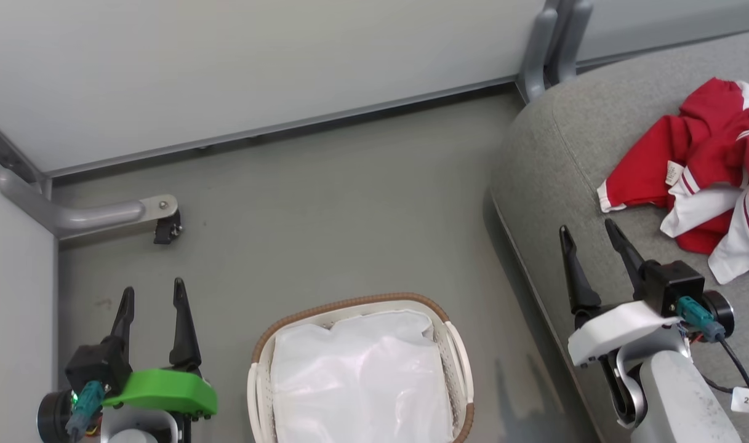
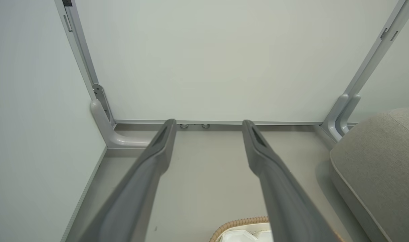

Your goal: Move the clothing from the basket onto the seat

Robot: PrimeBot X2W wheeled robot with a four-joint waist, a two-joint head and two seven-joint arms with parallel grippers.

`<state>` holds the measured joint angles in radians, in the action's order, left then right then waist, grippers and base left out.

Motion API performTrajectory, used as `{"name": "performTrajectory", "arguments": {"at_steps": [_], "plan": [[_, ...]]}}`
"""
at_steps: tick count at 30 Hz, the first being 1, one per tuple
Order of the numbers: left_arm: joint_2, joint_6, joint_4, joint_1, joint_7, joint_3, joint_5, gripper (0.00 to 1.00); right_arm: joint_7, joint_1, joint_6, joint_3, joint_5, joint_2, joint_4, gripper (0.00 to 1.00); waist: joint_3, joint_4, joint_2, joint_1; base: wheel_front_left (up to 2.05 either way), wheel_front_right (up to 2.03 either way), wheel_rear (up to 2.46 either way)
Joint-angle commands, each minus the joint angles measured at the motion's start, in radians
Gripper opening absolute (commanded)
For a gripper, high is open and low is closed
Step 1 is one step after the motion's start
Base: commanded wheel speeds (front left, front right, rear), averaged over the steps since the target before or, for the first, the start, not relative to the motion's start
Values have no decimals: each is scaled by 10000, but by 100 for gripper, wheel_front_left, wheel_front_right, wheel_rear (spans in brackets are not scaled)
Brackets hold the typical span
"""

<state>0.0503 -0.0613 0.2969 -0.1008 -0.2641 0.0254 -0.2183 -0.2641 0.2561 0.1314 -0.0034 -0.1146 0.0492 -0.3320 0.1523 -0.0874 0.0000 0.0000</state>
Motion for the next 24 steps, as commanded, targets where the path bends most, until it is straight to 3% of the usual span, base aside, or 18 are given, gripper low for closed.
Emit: {"name": "performTrajectory", "arguments": {"at_steps": [1, 7, 8, 13, 24], "plan": [[14, -20, 18, 211, -3, 52, 21, 100, -1, -215, -14, 13, 30, 41, -24, 100, -347, 276, 0, 0, 0, 0, 0], [13, -162, -138, 738, -3, 151, -315, 100, -1, -532, -14, 51, -69, 42, -137, 100, -563, 402, 0, 0, 0, 0, 0], [11, -188, -53, 843, -3, 148, -346, 0, -1, -571, -14, 80, -60, 39, -148, 0, -596, 415, 0, 0, 0, 0, 0], [-45, -180, 319, 770, 67, 112, -491, 0, 69, -558, 0, 62, -179, -76, -459, 0, -536, 358, 0, 0, 0, 0, 0], [-36, -260, 197, 624, 639, 241, -2527, 0, 645, -689, -1, -126, -2423, -59, -251, 0, -622, 405, 0, 0, 0, 0, 0]]}}
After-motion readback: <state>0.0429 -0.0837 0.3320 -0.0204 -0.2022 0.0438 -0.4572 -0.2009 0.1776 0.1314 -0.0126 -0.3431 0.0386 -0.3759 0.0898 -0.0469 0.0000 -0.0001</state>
